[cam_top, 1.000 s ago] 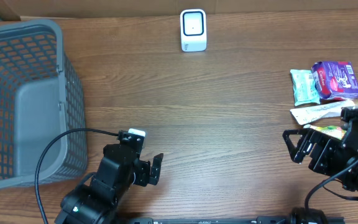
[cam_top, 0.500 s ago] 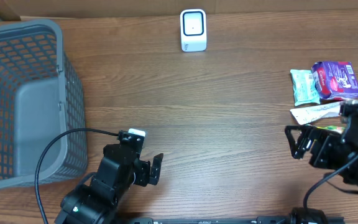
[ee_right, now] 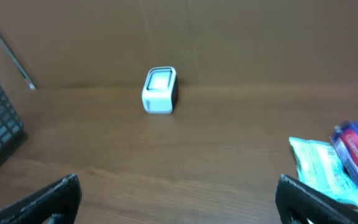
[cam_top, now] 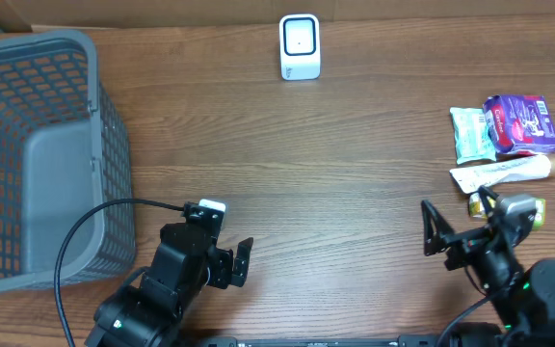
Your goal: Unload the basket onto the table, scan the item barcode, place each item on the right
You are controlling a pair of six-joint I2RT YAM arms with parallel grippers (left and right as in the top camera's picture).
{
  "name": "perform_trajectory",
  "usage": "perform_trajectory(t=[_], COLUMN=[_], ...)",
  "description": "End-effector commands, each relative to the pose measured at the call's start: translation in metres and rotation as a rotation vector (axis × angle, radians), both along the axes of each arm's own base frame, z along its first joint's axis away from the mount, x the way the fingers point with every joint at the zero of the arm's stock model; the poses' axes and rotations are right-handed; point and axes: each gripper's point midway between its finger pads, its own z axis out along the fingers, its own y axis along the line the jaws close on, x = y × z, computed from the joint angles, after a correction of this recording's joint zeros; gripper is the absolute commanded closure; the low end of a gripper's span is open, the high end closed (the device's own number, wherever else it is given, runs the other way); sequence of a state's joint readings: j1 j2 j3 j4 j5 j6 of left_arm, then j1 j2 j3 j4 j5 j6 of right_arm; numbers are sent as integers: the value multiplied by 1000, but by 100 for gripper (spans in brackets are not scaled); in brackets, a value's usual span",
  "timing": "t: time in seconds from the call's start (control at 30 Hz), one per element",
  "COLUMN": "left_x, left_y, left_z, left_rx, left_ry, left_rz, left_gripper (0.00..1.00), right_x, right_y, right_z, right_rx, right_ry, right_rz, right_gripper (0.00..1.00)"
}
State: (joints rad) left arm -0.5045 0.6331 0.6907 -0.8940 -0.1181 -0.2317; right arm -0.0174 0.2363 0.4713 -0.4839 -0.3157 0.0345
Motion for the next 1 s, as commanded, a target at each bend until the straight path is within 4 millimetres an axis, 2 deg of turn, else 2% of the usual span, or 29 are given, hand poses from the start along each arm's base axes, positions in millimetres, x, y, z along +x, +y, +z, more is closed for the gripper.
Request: perform_trajectory(t=[0.0,0.23,0.4,0.53,0.7,0.97], left_x=[0,0,0,0,0,0], left_y=[0,0,0,0,0,0], left_z=[0,0,0,0,0,0], left_rx=[18,18,18,18,18,18], left_ry=[-8,-8,-8,-8,-8,-8], left_rz=[-11,-11,-11,-11,-11,-11], left_gripper=[0,0,0,1,0,0], right_x=[4,21,24,25,24,24], right_y=[1,-2,-6,-16,-23,-23], right_z=[-20,-45,-55,-68,-74,-74], right_rx=[-15,-19,-17,-24,-32,-32], right_ry=[-48,-159,-211,-202,-176,-176], right_rz=[-4,-42,-69,-129,-172,-171], right_gripper=[0,0,0,0,0,0])
